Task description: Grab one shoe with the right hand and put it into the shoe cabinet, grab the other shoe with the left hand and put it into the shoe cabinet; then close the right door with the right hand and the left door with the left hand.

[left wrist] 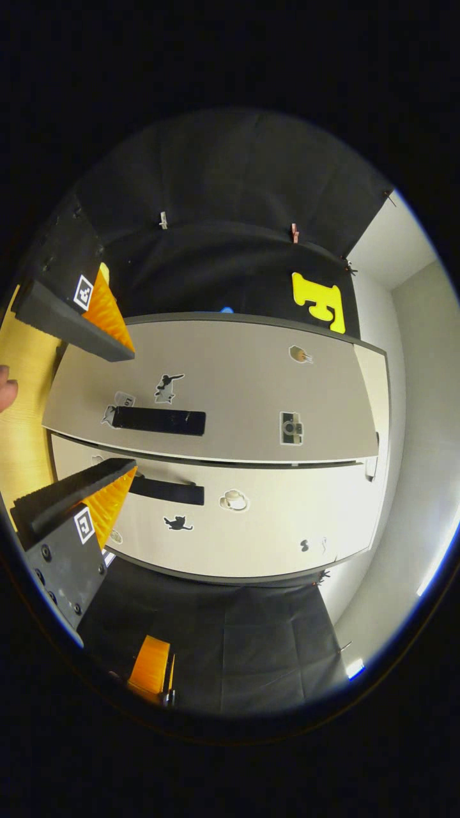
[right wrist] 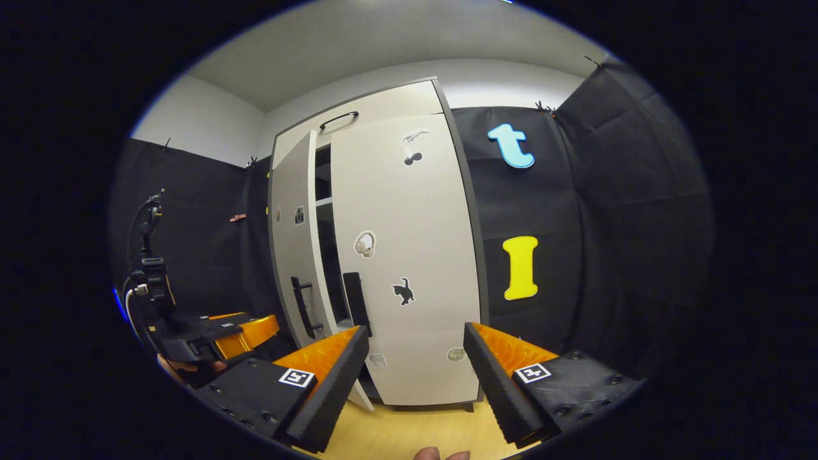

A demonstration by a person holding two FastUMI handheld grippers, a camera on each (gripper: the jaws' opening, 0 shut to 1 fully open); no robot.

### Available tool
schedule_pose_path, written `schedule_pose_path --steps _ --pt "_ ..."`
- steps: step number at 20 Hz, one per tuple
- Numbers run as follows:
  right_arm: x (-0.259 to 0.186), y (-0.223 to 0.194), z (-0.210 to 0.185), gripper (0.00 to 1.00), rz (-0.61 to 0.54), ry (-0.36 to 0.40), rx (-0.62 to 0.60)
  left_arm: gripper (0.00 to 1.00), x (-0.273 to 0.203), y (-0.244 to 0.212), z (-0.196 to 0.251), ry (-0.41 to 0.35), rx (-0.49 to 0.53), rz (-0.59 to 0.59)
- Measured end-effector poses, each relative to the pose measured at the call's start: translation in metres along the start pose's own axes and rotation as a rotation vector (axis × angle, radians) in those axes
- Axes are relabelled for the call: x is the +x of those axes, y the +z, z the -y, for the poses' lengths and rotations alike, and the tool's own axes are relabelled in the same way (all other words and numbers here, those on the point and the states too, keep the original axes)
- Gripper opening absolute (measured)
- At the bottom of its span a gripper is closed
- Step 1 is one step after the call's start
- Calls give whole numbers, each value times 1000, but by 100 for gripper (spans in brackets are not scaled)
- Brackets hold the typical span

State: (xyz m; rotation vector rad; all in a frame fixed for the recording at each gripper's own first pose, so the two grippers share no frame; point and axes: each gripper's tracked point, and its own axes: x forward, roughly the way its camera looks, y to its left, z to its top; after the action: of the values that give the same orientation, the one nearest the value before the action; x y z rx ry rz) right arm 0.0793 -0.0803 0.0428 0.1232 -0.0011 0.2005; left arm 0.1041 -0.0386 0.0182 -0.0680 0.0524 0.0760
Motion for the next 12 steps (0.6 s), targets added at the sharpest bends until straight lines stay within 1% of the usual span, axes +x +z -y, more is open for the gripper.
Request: schedule_pose_path --steps 5,12 --pt "1 6 -3 98 16 -15 -12 94 -26 18 -2 6 37 27" --pt "-6 9 -14 98 25 -23 -29 95 -44 16 3 -29 49 14"
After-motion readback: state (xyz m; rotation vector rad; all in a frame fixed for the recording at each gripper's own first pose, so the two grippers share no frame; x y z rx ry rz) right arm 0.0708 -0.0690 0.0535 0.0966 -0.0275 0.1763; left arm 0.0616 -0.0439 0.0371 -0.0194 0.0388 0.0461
